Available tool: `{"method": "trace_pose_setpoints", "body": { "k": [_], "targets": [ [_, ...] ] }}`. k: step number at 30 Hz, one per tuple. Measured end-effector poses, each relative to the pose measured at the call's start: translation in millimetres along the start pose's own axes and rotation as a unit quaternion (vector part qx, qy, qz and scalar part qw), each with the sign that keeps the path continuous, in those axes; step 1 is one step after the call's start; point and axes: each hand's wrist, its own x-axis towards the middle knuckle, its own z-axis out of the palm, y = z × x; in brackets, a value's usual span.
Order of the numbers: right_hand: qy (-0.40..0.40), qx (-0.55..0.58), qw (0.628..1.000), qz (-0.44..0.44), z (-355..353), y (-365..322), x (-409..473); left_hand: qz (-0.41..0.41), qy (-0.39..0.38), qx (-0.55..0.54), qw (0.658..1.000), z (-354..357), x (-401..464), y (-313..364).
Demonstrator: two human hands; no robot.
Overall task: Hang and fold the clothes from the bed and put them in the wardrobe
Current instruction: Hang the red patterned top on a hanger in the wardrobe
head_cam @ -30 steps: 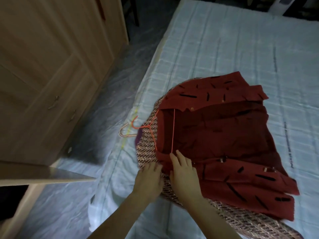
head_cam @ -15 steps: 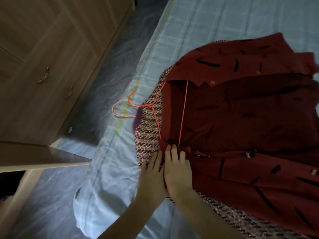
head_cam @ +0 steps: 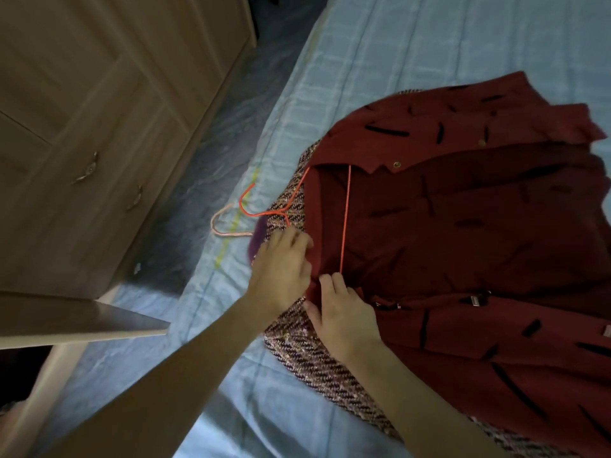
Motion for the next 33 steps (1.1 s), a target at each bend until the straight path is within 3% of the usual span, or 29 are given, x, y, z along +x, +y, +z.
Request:
{"method": "trace_pose_setpoints", "body": {
  "k": [3, 7, 12, 15, 18, 20, 25, 33],
  "targets": [
    [-0.007, -0.010, 1.000, -0.015, -9, 4, -2, 0.027, 0.019, 0.055, 0.998, 4, 48, -2],
    [-0.001, -0.019, 0.999, -0.028, -24, 2, -5, -0.032, 0.020, 0.045, 0.998, -1, 107, -5],
    [0.028, -0.048, 0.998, -0.018, -41, 4, -1, -0.031, -0.083, -0.010, 0.996, -5, 149, -17],
    [0.009, 0.025, 0.998, 0.054, -59, 3, 12, -0.035, -0.076, 0.005, 0.996, -1, 153, -17],
    [0.098, 0.163, 0.966, 0.176, -65, 13, 23, -0.052, -0.062, -0.025, 0.996, -3, 153, -9],
    [0.123, 0.190, 0.952, 0.208, -60, 7, 20, -0.041, -0.071, -0.011, 0.997, -8, 148, -5],
    [0.055, 0.023, 0.987, 0.149, -23, -21, -18, -0.010, -0.111, -0.019, 0.994, -33, 139, -9],
    [0.140, -0.046, 0.986, 0.079, -29, 16, -40, 0.120, -0.206, 0.077, 0.968, -74, 140, 10]
  ]
}}
